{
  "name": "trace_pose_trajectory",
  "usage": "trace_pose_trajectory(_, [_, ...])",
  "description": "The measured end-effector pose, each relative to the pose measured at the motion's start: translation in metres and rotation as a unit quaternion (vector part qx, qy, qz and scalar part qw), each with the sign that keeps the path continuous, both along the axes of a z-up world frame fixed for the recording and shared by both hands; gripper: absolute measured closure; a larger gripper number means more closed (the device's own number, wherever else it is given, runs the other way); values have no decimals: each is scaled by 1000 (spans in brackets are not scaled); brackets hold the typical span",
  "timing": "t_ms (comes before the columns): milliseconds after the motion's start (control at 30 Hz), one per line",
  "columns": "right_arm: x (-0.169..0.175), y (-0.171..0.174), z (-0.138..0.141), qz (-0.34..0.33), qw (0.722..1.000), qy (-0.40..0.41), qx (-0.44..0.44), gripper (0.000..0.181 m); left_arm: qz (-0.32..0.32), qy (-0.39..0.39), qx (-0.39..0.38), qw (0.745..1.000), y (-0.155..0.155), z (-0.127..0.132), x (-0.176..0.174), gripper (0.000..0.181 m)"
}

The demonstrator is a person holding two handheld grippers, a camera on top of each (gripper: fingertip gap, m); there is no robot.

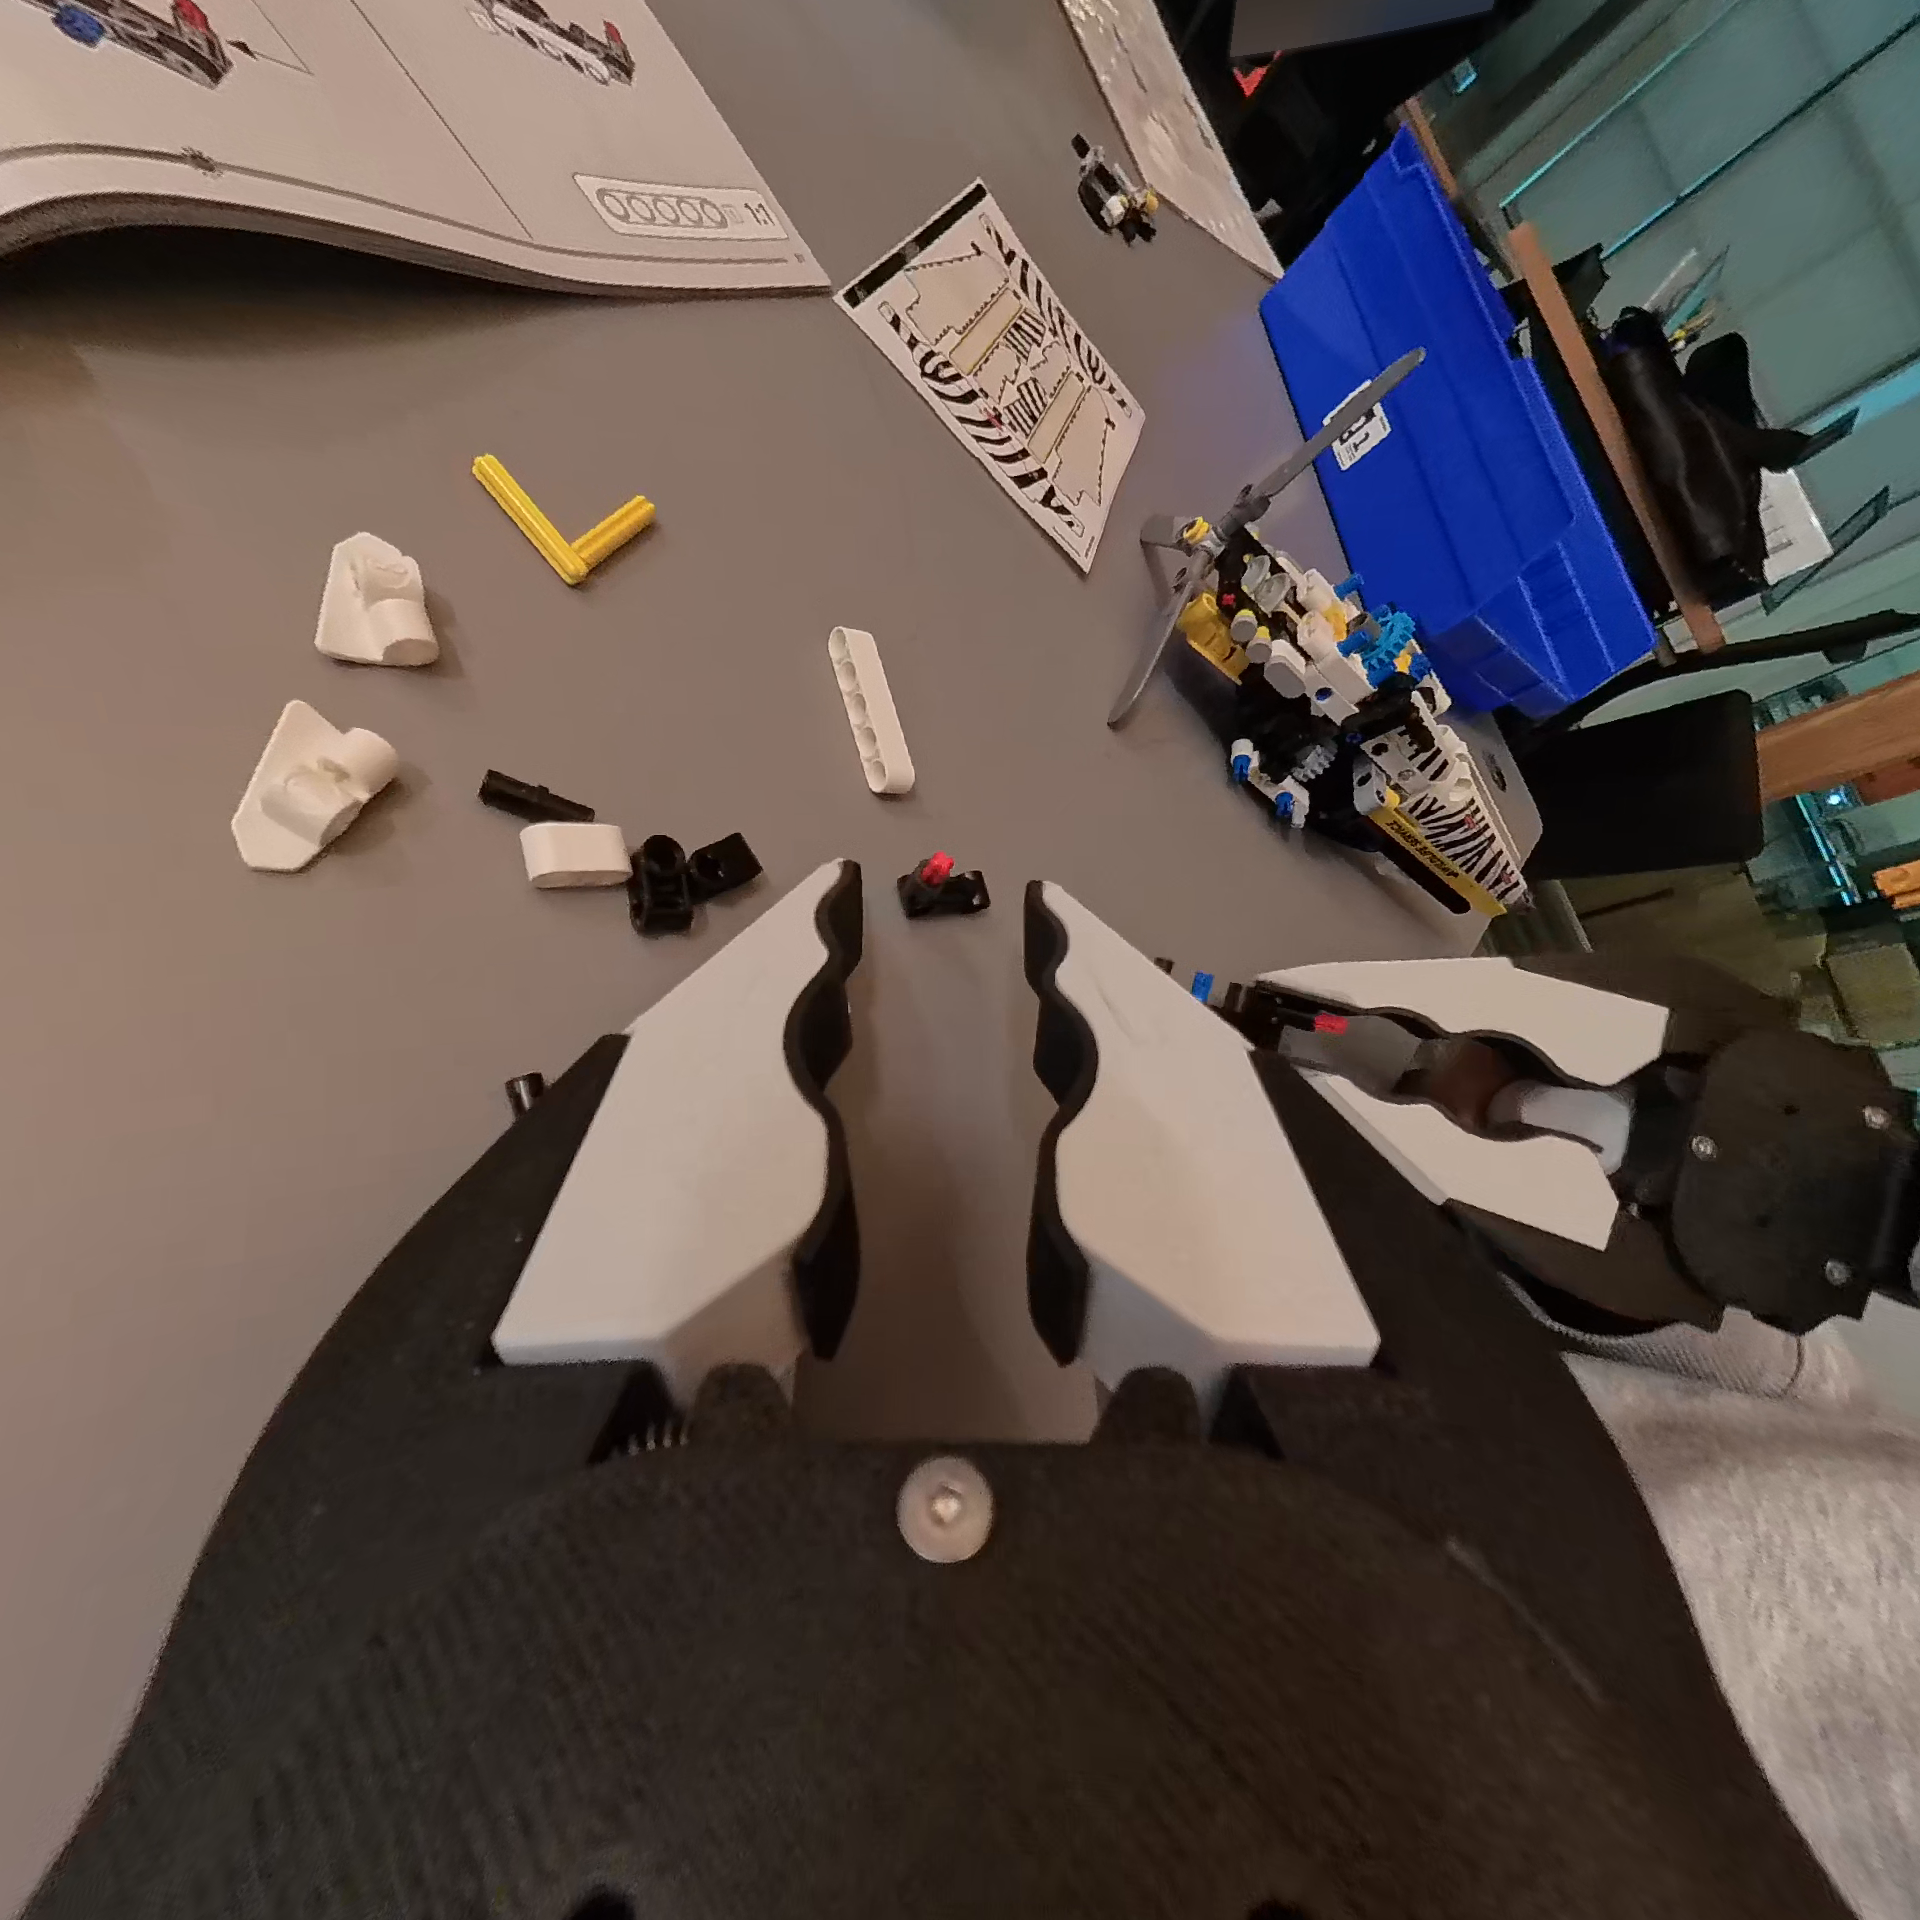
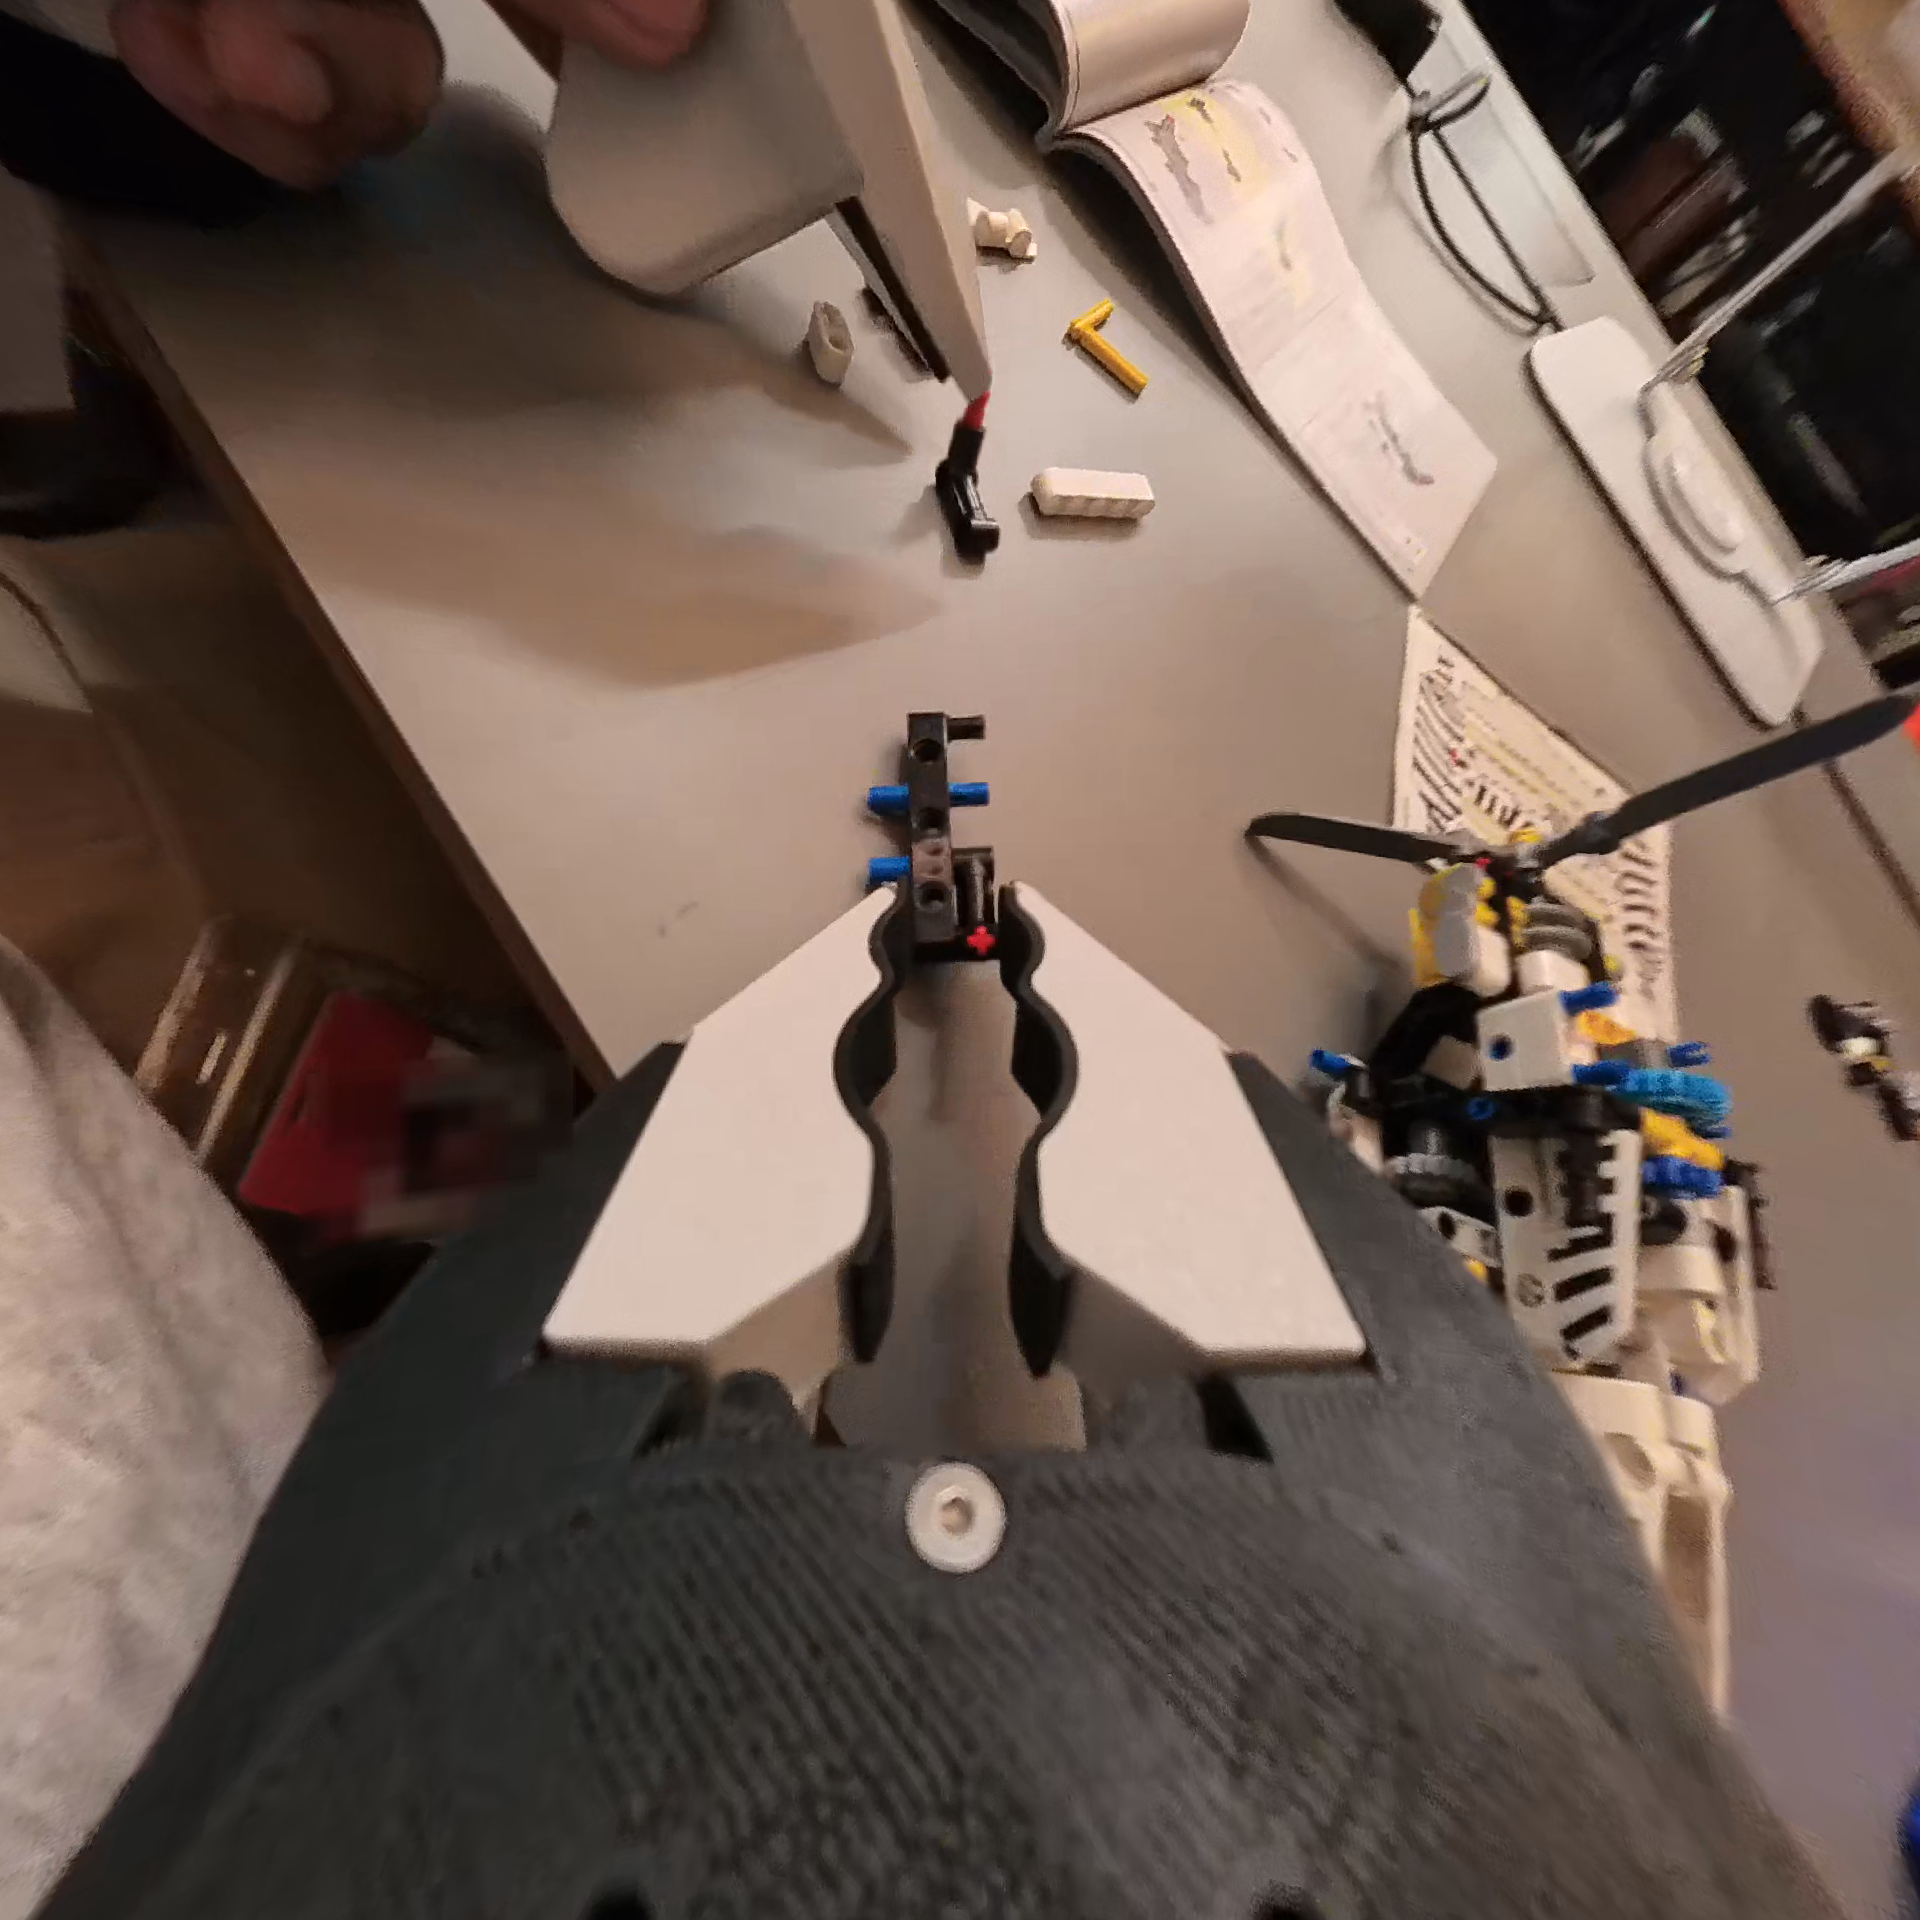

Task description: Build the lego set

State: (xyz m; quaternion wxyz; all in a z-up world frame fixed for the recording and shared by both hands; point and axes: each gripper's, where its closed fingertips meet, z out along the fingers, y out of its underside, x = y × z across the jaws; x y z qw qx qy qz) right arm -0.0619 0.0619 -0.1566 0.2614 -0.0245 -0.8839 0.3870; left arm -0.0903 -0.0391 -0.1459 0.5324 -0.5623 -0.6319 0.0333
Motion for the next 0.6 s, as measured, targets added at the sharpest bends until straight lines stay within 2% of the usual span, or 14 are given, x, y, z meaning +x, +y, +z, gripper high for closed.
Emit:
trace_pose_trajectory(100, [-9, 3, 9, 1, 993, 111, 35, 167, 9, -2, -10, 1000, -2, -1, -1, 158])
trace_pose_trajectory(167, [-15, 7, 13, 8, 974, 211, 84, 167, 15, -3, -14, 1000, -4, -2, -1, 163])
trace_pose_trajectory(233, [-15, 6, 10, 30, 954, 273, 124, 167, 16, -2, -12, 1000, -4, -1, -1, 164])
trace_pose_trajectory(400, [-9, 2, 1, 54, 944, 292, 143, 166, 15, 1, -10, 1000, -4, 0, -1, 162])
trace_pose_trajectory(600, [-5, 2, 3, 58, 948, 280, 137, 159, 13, 3, -8, 1000, -4, 0, -1, 161])
